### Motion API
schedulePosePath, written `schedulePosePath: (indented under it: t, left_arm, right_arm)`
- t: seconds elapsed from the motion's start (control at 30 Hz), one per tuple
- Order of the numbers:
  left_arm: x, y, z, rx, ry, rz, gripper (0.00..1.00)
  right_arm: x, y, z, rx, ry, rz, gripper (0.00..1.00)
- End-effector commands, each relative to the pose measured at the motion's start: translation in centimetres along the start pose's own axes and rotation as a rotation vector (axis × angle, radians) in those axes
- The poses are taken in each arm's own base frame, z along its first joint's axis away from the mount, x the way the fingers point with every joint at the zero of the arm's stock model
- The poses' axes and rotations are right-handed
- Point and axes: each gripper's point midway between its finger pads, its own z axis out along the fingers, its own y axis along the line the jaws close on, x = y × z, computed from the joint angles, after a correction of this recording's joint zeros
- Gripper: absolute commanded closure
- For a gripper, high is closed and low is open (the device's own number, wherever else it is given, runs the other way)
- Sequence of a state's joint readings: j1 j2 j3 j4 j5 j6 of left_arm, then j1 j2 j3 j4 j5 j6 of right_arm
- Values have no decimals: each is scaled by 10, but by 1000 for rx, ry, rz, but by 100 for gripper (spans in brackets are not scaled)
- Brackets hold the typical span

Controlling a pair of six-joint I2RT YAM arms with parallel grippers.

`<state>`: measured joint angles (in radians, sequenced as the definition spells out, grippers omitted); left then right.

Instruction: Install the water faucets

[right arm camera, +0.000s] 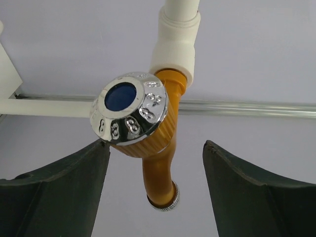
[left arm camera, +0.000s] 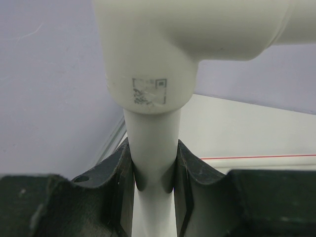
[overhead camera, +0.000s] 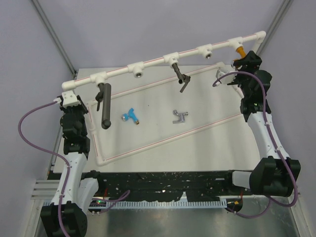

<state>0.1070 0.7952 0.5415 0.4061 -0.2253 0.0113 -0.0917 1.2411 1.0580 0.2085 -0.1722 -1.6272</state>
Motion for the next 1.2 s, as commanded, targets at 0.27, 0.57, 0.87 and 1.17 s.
schedulePosePath:
  t: [0.27,0.57,0.87,1.17]
  left_arm:
    - [-40,7,0,-25,-132,13,100]
    - [-41,7,0,-26,-134,11,100]
    - [-41,8,-1,-30,-135,12,100]
    - [-41,8,-1,-28,-135,12,100]
  right_arm:
    - [-10,-40,10,207,-29,237,60]
    - [-28,-75,-4,383,-206,1269,89]
    - [0,-92,-13,597,-456,2485,95]
    - [16,-60,7,-509,493,-2938,91]
